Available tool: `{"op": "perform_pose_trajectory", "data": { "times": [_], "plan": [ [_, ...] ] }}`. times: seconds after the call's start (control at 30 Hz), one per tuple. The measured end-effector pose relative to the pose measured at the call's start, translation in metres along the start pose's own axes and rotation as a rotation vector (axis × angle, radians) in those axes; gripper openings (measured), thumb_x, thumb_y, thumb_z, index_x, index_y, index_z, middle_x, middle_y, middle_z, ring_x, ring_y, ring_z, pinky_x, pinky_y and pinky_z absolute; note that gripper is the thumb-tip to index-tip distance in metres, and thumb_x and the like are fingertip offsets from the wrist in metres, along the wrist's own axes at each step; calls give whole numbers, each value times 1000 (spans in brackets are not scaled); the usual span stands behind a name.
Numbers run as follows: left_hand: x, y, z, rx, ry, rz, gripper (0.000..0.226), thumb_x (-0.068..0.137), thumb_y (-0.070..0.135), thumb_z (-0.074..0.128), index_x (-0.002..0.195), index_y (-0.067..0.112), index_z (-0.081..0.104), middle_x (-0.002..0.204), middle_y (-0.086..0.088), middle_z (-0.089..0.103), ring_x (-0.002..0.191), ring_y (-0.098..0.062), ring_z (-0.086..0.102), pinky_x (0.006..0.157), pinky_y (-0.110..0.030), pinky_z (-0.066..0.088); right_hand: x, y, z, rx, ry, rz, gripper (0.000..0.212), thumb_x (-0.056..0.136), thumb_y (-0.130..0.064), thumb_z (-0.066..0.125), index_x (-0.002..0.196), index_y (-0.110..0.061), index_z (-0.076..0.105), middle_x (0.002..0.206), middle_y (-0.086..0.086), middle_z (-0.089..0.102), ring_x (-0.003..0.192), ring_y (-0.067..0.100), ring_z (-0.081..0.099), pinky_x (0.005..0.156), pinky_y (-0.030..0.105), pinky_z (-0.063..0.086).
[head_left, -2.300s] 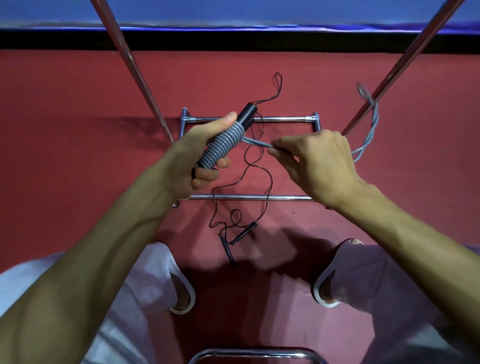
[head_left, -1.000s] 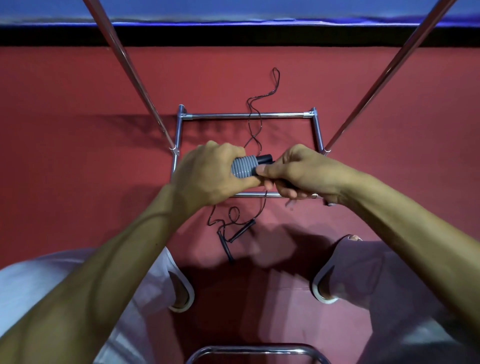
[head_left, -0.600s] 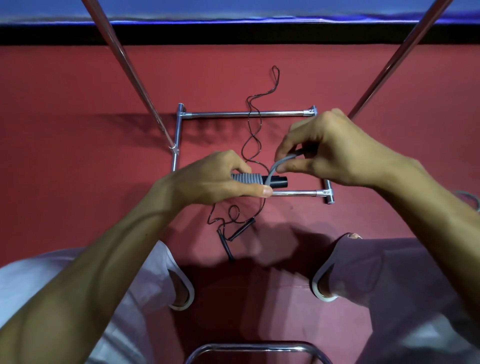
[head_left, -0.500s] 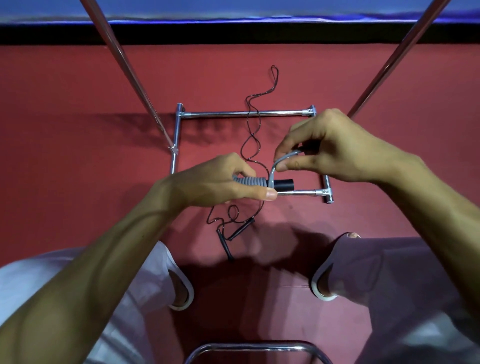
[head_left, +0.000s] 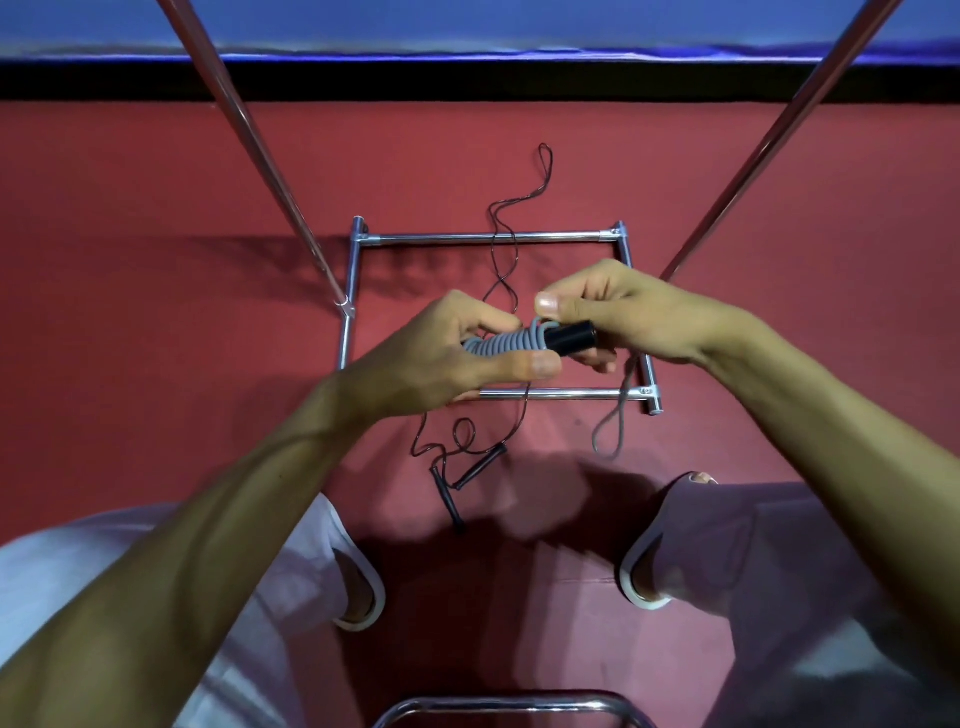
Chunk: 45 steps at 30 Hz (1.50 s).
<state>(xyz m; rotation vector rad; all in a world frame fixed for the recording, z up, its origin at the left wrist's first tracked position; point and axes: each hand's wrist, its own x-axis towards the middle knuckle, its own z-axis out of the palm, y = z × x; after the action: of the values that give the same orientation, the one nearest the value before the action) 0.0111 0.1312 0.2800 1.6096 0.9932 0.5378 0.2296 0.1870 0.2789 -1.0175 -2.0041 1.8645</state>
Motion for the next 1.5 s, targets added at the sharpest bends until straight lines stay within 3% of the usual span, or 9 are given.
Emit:
{"op": "perform_pose_trajectory", "data": {
  "times": [0.17, 0.37, 0.57, 0.67, 0.77, 0.9, 1.1, 1.3, 1.5],
  "plan": [
    [-2, 9, -4, 213, 229, 108, 53, 84, 50, 76, 64, 7, 53, 56, -10, 38, 49, -21, 34, 49, -37, 27, 10, -2, 24, 473, 229, 77, 59, 105, -38, 46, 48, -24, 40, 43, -4, 26, 40, 12, 15, 43, 25, 11],
    [-9, 2, -2, 677, 427, 58, 59, 70, 81, 65, 76, 22, 64, 55, 5, 54, 54, -15, 51, 55, -34, 46, 21, 17, 59, 1028, 392, 360, 48, 95, -46, 65, 62, -19, 45, 63, -1, 25, 48, 12, 13, 41, 21, 19],
    [-13, 5, 1, 900, 440, 159, 86, 70, 89, 56, 139, 38, 56, 52, 10, 42, 53, -23, 52, 59, -34, 51, 11, 18, 55, 990, 285, 405, 47, 98, -45, 58, 63, -14, 52, 49, -3, 36, 27, 7, 25, 32, 17, 21],
    [-14, 1, 9, 895, 441, 266, 80, 82, 87, 48, 148, 42, 49, 64, 3, 61, 59, -25, 62, 59, -34, 52, 7, 14, 54, 1085, 183, 414, 52, 98, -38, 48, 51, -17, 54, 40, -7, 36, 23, 3, 26, 33, 15, 14],
    [-16, 3, 18, 939, 466, 351, 73, 90, 83, 40, 151, 43, 43, 60, 3, 45, 50, -22, 45, 49, -36, 45, 5, 5, 50, 1083, 132, 439, 42, 88, -34, 53, 49, -19, 50, 39, -8, 31, 22, 3, 27, 29, 15, 16],
    [-19, -3, 21, 911, 496, 377, 65, 94, 76, 42, 149, 40, 47, 63, 5, 40, 51, -19, 43, 49, -36, 46, 6, 2, 43, 962, 158, 510, 31, 85, -30, 58, 59, -18, 46, 45, -6, 30, 25, 5, 24, 36, 15, 10],
    [-10, -7, 20, 469, 423, 147, 48, 88, 67, 63, 131, 46, 59, 83, 4, 72, 74, -19, 68, 71, -39, 55, 10, 10, 42, 667, 301, 455, 36, 96, -5, 30, 65, -16, 44, 44, -2, 31, 33, 7, 25, 40, 16, 13],
    [0, 8, 6, -160, 571, -50, 11, 97, 34, 68, 104, 30, 76, 61, -2, 45, 42, -13, 38, 38, -19, 28, 5, 0, 27, -31, 676, 135, 42, 102, -36, 59, 75, -4, 63, 54, -3, 59, 44, 10, 45, 48, 26, 35],
    [-5, 7, -7, -551, 370, -403, 46, 88, 69, 61, 88, 23, 60, 62, -5, 47, 31, -12, 26, 38, -13, 23, -17, 2, 13, -914, 822, -252, 13, 82, -27, 76, 94, -21, 73, 79, -8, 67, 66, 9, 51, 63, 39, 53]
  ]
}}
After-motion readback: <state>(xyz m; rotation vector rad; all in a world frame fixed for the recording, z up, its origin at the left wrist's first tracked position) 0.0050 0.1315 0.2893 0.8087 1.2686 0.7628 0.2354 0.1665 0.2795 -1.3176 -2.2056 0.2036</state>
